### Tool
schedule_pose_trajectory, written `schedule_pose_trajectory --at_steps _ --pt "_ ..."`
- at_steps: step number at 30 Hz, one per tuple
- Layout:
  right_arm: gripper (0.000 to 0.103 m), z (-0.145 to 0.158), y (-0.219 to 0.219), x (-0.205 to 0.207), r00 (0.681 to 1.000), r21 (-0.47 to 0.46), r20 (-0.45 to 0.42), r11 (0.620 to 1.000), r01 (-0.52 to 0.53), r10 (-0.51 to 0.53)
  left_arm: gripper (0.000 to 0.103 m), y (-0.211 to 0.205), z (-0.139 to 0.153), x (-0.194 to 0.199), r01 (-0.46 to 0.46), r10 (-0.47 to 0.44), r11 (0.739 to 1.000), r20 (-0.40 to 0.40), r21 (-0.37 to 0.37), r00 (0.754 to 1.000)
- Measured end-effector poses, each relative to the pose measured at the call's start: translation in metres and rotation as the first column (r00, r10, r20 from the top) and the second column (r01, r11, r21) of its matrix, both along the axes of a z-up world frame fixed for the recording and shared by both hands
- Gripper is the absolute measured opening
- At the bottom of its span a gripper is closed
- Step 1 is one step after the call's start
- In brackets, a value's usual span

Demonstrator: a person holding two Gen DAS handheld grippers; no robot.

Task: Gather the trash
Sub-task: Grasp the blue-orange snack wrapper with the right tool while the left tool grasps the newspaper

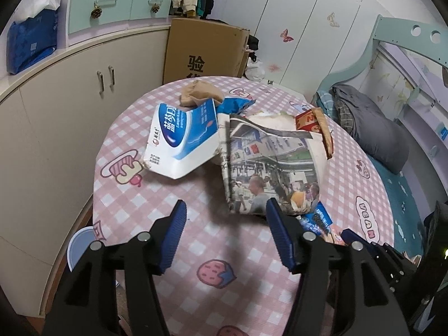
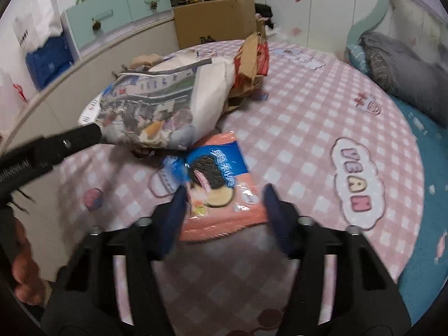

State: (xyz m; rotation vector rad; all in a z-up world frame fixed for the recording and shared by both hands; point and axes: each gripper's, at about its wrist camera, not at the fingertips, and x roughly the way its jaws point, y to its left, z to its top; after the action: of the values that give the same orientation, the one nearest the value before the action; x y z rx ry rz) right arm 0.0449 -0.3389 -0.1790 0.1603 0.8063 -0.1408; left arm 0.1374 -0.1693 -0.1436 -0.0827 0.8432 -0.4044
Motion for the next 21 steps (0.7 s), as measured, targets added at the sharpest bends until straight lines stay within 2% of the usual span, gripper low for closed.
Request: schedule_pose_trajectory --at_steps 3,5,6,12,13,15,21 --pt "0.034 0.0 -0.002 -0.002 1.0 -0.008 0.008 1.0 0.005 -0.005 0.058 -0.004 0.0 0.001 0.009 -0.009 1.0 0.005 -0.005 1.0" --pt "0.012 0.006 -0.008 -0.006 0.999 -0.011 0.041 0.999 0.03 -0.03 0.058 -0.006 0.001 0.003 0.014 -0.013 1.0 0.011 -0.015 1.0" --pt "0.005 0.009 -0.011 -0.008 0.998 -0.012 0.052 0.999 0.045 -0.045 0.058 -0.008 0.002 0.004 0.018 -0.018 1.0 0.013 -0.023 1.0" --pt "0.004 0.011 -0.034 -0.013 0.99 -0.003 0.069 0.993 0.121 -0.12 0.056 -0.017 -0.005 0.012 0.038 -0.038 0.998 -0.01 -0.054 0.999" --pt "0.004 0.011 -0.037 -0.015 0.988 0.006 0.08 0.991 0.131 -0.131 0.05 -0.017 -0.006 0.013 0.035 -0.035 0.998 -0.011 -0.061 0.999" --pt "0.004 0.013 -0.039 -0.018 0.985 0.018 0.099 0.99 0.14 -0.141 0.043 -0.017 -0.009 0.016 0.037 -0.039 0.996 -0.022 -0.085 0.999" --pt "0.004 0.018 -0.037 -0.017 0.983 0.034 0.127 0.991 0.126 -0.13 0.032 -0.015 -0.009 0.022 0.029 -0.033 0.991 -0.031 -0.129 0.999"
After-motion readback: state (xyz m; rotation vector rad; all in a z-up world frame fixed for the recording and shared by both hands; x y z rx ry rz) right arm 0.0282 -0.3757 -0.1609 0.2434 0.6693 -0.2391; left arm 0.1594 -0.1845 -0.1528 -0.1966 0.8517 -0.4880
